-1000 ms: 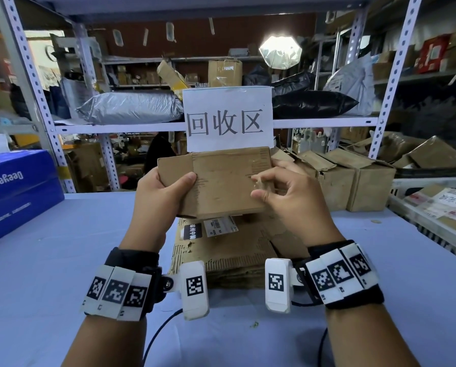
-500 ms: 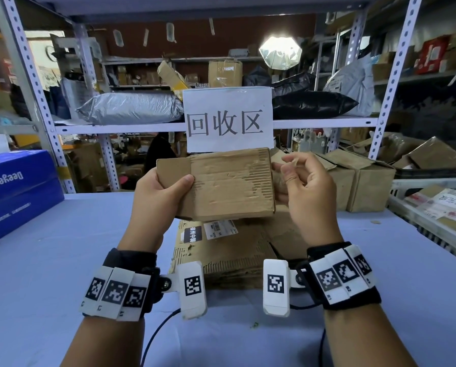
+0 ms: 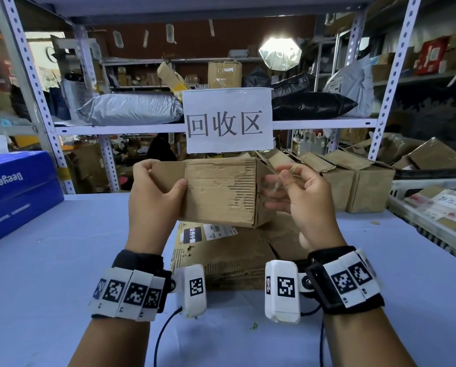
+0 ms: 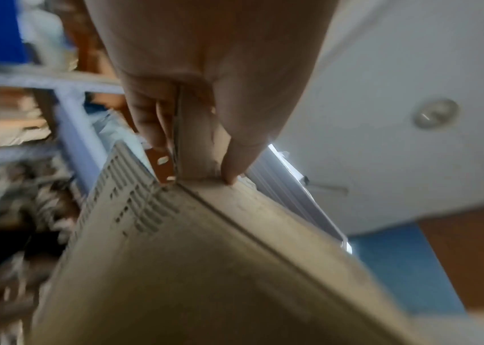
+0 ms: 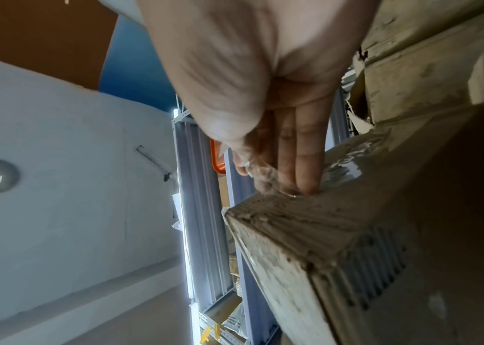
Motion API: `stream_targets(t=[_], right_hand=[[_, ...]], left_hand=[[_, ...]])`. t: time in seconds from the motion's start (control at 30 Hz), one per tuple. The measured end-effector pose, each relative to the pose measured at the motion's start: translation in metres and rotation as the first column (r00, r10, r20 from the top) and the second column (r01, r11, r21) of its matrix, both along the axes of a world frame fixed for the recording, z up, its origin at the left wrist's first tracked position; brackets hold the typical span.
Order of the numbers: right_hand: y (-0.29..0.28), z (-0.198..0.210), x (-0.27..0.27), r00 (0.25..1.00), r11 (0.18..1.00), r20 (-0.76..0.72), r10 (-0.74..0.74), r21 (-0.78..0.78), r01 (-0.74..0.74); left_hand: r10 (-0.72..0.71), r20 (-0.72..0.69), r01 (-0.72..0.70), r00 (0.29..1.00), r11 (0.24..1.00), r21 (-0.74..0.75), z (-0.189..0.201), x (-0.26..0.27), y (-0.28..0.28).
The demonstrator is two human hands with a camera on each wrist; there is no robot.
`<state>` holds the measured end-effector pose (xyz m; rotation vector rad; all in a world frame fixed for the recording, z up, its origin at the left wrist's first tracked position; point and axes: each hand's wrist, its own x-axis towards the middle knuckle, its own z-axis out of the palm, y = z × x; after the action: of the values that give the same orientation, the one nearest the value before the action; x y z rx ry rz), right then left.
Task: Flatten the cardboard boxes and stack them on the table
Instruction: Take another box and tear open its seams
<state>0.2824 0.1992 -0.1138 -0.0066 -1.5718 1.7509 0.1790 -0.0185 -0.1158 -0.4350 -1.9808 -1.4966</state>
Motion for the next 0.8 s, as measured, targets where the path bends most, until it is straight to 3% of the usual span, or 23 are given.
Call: stream_targets(t=[0.07, 0.13, 0.2, 0.27, 0.33, 0.47, 0.53, 0.6, 0.7, 0.8], right_hand=[[-0.001, 0.000, 0.000, 0.998, 0.996, -0.035, 0.055, -0.066, -0.058], [-0.004, 0.002, -0.001, 0.990, 0.983, -0.079, 0.117, -0.131, -0.127], [-0.006, 0.002, -0.003, 0.981, 0.970, -0.109, 0.159, -0.167, -0.176], [-0.009, 0.003, -0.004, 0.977, 0.964, -0.121, 0.176, -0.178, -0.196], [-0.011, 0.003, -0.004, 0.974, 0.961, -0.130, 0.187, -0.182, -0.209], [-0.015, 0.003, -0.003, 0.957, 0.946, -0.160, 0.241, -0.182, -0.268], [-0.017, 0.003, -0.003, 0.953, 0.946, -0.176, 0.246, -0.172, -0.275], [-0.017, 0.002, -0.004, 0.962, 0.966, -0.189, 0.196, -0.133, -0.223], [-0.013, 0.001, -0.004, 0.985, 1.000, -0.172, 0.005, 0.015, -0.003], [-0.012, -0.001, -0.005, 0.958, 0.924, -0.174, -0.227, 0.273, 0.268]], left_hand=[[0.155, -0.110, -0.170, 0.982, 0.975, -0.145, 0.002, 0.002, 0.001], [0.147, -0.253, -0.217, 0.956, 0.936, -0.276, 0.007, 0.010, 0.002], [-0.083, -0.286, -0.023, 0.955, 0.937, -0.349, 0.011, 0.017, 0.004], [-0.322, -0.174, 0.239, 0.931, 0.894, -0.379, 0.012, 0.024, 0.006], [-0.404, -0.096, 0.328, 0.910, 0.840, -0.433, 0.012, 0.027, 0.008], [-0.309, -0.147, 0.152, 0.940, 0.761, -0.631, 0.006, 0.023, 0.013], [-0.275, -0.210, 0.086, 0.938, 0.773, -0.629, 0.003, 0.019, 0.015], [-0.281, -0.233, 0.094, 0.931, 0.802, -0.591, 0.002, 0.017, 0.015], [-0.268, -0.279, 0.068, 0.922, 0.823, -0.564, 0.001, 0.016, 0.012], [-0.275, -0.274, 0.088, 0.921, 0.835, -0.543, 0.001, 0.018, 0.011]])
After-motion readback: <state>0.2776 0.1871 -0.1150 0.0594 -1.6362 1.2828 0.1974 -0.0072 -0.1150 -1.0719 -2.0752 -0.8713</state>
